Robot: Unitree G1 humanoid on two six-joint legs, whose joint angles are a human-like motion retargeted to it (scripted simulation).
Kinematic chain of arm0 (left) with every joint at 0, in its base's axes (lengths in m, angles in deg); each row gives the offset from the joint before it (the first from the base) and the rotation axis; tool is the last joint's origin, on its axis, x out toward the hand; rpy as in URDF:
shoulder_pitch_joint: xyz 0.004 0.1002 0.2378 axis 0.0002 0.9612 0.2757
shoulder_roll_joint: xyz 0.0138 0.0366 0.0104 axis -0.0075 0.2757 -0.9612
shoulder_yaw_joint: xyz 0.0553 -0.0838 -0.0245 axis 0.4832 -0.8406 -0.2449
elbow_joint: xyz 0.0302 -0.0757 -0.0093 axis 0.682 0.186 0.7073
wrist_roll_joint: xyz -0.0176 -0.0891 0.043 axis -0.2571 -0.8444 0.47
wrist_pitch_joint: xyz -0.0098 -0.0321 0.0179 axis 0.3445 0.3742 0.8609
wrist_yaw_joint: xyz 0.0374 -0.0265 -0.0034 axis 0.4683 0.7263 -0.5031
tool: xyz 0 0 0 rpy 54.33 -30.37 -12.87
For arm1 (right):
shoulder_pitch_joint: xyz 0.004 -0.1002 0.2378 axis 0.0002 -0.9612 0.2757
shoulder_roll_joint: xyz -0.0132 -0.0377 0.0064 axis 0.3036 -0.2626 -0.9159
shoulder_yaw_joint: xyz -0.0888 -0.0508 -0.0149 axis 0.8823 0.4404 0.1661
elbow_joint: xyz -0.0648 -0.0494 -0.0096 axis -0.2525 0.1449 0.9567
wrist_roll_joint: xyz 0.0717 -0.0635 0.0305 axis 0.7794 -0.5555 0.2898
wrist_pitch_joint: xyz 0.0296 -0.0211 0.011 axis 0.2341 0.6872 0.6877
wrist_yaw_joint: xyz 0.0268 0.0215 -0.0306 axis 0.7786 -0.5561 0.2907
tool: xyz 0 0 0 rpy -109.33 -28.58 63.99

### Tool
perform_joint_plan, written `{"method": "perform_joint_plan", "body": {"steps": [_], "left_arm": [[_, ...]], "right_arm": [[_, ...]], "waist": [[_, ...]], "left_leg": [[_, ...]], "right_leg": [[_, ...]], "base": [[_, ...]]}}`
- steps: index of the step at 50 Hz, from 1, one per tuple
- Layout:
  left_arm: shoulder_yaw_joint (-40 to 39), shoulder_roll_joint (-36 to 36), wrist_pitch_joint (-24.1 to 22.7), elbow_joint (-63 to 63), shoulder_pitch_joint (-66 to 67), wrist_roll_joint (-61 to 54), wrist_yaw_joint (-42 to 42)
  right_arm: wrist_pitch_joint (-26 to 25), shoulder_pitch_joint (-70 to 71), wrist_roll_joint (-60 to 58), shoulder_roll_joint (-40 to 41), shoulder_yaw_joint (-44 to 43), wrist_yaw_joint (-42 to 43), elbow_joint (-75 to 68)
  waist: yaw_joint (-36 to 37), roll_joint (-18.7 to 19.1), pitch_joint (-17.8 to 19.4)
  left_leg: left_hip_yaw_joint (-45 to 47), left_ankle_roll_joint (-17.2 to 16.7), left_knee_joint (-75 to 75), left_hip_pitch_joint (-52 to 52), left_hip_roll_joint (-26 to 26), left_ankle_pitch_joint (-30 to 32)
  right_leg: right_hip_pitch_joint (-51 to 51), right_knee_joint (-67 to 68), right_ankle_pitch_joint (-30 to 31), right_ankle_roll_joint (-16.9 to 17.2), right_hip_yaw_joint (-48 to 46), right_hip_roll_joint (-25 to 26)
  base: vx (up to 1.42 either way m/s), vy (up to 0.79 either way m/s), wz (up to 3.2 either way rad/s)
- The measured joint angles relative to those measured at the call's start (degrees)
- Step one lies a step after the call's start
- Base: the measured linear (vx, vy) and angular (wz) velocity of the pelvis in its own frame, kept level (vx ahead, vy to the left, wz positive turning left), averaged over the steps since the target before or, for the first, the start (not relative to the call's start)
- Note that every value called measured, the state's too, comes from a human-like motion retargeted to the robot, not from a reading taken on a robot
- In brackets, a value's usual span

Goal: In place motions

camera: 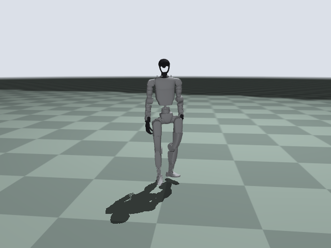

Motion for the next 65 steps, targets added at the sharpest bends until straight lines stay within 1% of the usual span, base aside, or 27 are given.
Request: {"method": "perform_joint_plan", "body": {"steps": [12, 27, 36, 43, 52, 60, 63, 65], "left_arm": [[-0.56, -0.23, 0.11, 0.80, 0.08, -0.15, -0.14], [0.19, 0.05, -0.08, -0.19, -0.77, -0.13, 0.19], [0.61, 0.04, -0.16, -0.77, -0.80, 0.49, 0.38], [0.36, -0.22, -0.14, -1.35, -1.20, 0.57, 0.48], [0.31, -0.24, -0.55, -1.90, -1.63, 0.89, 0.59], [0.55, 0.19, -0.53, -1.47, -1.16, 0.61, 0.08], [0.55, 0.37, -0.56, -1.35, -0.83, 0.77, -0.19], [0.48, 0.50, -0.55, -1.22, -0.63, 0.70, -0.42]], "right_arm": [[-0.44, -0.95, -0.69, -0.75, -1.56, 0.67, -5.34], [0.41, -0.52, 0.71, -0.74, -2.39, 0.74, -4.18], [0.64, -0.61, 0.17, -0.23, -1.33, 0.60, -3.66], [0.66, -1.05, 0.86, -0.27, -1.40, 0.69, -4.86], [0.59, -1.33, 0.94, -1.27, -2.11, 1.12, -6.17], [1.17, -1.49, 1.37, -2.74, -3.54, 1.63, -3.69], [1.30, -1.66, 1.59, -3.45, -4.14, 1.85, -3.24], [1.25, -1.71, 1.66, -3.85, -4.66, 2.01, -3.22]], "waist": [[-0.12, -0.34, -0.31], [-0.53, 0.06, -0.05], [-0.52, 0.55, -0.10], [0.78, 0.59, 0.24], [4.69, 0.42, 1.82], [7.15, 0.90, 4.37], [8.57, 1.11, 4.92], [9.67, 1.15, 5.13]], "left_leg": [[-0.54, -0.16, -0.12, 0.74, -0.08, -0.02], [-0.05, -0.50, -0.06, 1.04, 0.31, -0.14], [-1.42, -0.82, 0.15, 0.45, 0.62, -0.18], [-3.34, -0.85, 0.61, -0.75, 0.98, 0.51], [-6.56, -0.66, 1.91, -4.05, 1.37, 2.75], [-11.69, -0.69, 5.96, -10.93, 0.90, 5.26], [-12.07, -0.68, 6.63, -13.11, 0.28, 4.02], [-9.28, -1.39, 6.60, -13.90, 0.65, 2.75]], "right_leg": [[0.86, -0.03, -0.17, -0.66, -0.34, 0.03], [0.87, -0.04, 0.02, -0.94, 0.52, 0.62], [0.76, -0.11, 0.37, -1.30, 0.44, 1.09], [1.12, -0.44, 0.64, -2.11, -0.82, 1.47], [1.99, -1.33, 0.95, -2.82, -5.41, 1.28], [2.82, -2.67, 0.69, -2.43, -13.93, 0.17], [2.58, -2.98, 0.59, -2.23, -17.29, -0.69], [2.24, -3.16, 0.50, -2.04, -19.41, -1.31]], "base": [[0.00, 0.00, 0.00], [0.00, 0.00, 0.00], [0.00, 0.00, 0.00], [-0.01, 0.00, 0.23], [-0.05, 0.03, 0.61], [-0.16, 0.10, 1.12], [-0.20, 0.13, 1.26], [-0.21, 0.13, 1.32]]}}
